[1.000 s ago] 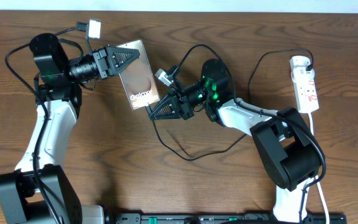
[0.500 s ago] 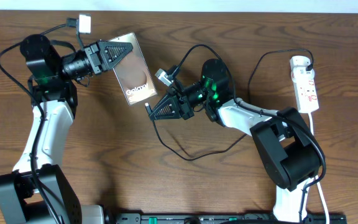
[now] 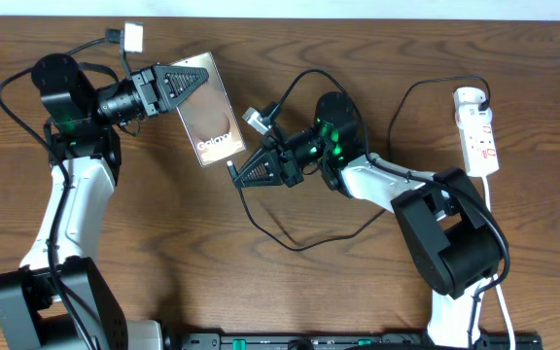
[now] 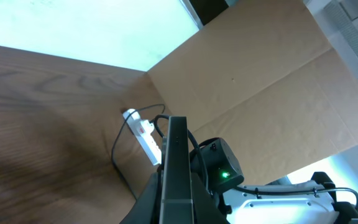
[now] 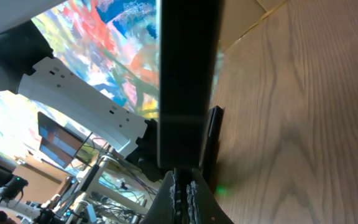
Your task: Plug charger to phone and switch on socket
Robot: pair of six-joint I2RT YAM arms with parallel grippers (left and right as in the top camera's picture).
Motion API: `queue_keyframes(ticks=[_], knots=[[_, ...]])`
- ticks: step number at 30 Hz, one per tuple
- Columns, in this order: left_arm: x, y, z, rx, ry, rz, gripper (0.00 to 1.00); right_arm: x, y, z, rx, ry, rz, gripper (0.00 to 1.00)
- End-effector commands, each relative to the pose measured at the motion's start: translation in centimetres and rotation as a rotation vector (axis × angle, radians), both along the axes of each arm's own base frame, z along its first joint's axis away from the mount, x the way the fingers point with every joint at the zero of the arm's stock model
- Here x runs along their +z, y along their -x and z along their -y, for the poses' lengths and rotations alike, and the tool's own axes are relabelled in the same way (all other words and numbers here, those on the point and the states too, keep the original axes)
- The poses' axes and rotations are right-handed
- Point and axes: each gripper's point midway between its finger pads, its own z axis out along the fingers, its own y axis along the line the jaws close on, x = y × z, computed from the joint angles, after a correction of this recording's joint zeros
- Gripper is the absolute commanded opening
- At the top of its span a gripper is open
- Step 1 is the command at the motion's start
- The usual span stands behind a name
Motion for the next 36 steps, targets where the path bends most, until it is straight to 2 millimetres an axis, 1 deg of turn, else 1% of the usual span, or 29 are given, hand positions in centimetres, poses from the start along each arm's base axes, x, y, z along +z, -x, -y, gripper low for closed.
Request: queue_keyframes(ticks=[1,8,20,36], knots=[[0.3,0.5,0.2,-0.032,-0.006,0.023,0.07,0.6,-0.3,0.0,-0.011,-0.008,0.012,0.01],[0.2,0.5,0.2,-0.031,-0.012,0.038,0.08,0.6,-0.3,0.0,-0.011,-0.012,0.019,0.01],[0.2,0.4,1.5,-0.038,-0.018,0.055,0.07,0.7,-0.3,0.0,-0.011,-0.014,0.022,0.01],[0.2,0.4,1.5,-0.040,-0.022,0.065,0.07,0.7,-0.3,0.0,-0.011,-0.016,0.025,0.01]])
